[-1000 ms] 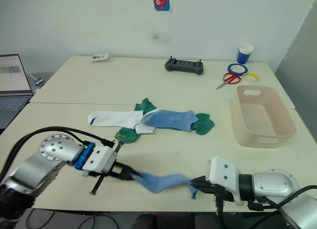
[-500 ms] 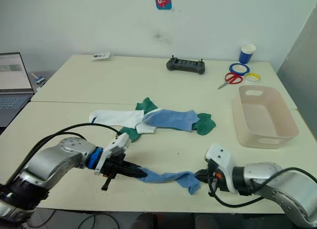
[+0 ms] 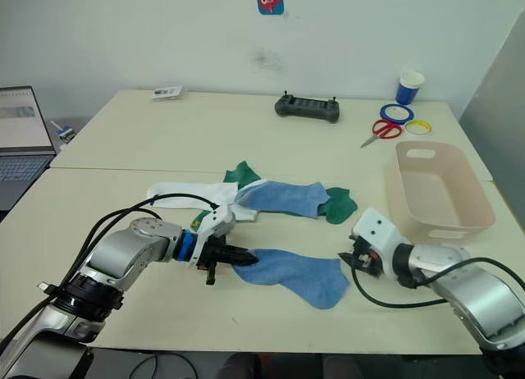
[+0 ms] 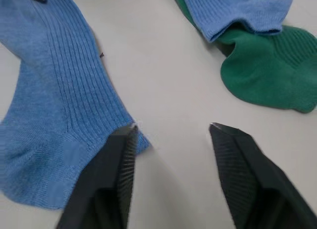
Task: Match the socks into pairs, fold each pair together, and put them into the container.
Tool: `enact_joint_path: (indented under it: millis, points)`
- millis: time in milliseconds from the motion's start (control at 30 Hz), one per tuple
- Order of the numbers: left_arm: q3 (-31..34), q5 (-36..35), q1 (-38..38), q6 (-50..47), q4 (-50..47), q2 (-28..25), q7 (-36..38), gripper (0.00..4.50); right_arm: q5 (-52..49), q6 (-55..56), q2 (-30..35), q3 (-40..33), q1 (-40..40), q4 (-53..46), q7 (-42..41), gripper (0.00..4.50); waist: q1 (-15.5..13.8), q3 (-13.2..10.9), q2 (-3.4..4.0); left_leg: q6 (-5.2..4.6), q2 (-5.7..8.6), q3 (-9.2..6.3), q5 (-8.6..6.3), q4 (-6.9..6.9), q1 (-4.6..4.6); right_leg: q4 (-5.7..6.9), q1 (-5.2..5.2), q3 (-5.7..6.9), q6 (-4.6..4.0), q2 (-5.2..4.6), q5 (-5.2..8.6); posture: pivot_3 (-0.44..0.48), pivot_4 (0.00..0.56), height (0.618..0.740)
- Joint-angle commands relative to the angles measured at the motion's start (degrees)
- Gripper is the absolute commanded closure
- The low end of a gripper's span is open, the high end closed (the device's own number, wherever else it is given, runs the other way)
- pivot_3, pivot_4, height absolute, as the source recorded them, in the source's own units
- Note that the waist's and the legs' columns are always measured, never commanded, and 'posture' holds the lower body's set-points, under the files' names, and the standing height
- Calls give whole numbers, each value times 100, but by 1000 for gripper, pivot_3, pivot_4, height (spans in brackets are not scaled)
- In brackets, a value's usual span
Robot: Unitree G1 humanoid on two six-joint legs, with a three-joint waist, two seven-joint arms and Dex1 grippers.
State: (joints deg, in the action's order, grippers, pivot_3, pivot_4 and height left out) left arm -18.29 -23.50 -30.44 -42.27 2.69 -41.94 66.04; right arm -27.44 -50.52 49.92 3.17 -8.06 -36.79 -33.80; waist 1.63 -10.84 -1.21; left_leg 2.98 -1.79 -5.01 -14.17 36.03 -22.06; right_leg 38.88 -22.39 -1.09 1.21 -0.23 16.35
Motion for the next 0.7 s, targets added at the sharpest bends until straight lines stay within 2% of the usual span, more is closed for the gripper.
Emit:
enact_joint_path:
  millis: [33,100,300,400,700]
  points:
    - [194,13,27,-39,-177,-13,-12,4500,-580,-183,-279,-719,402,-537,6,627,1,0,0,0,0,-1,0,0,0,0,2,1,0,0,0,0,150,740]
    - [212,-1,63,-60,-239,-29,0,4500,-687,-310,-550,-819,708,-670,224,39,1,0,-1,1,0,0,0,2,4,3,4,-1,0,-1,0,0,150,740]
    - [217,20,83,-63,-287,-103,92,4500,-311,-291,-1112,-329,1179,-687,789,39,20,1,0,1,0,3,1,3,13,10,7,-5,1,-1,-1,0,150,740]
    - [200,45,122,-32,-325,-181,167,4500,-153,-355,-1380,-87,1267,-640,1042,684,18,1,1,1,0,0,1,1,14,11,7,-3,1,0,-1,0,150,740]
    - [272,68,543,91,-634,-554,351,4500,-187,-423,-1453,198,1382,-857,933,3916,16,1,1,1,-1,-1,0,0,13,8,6,-2,0,-1,0,0,150,740]
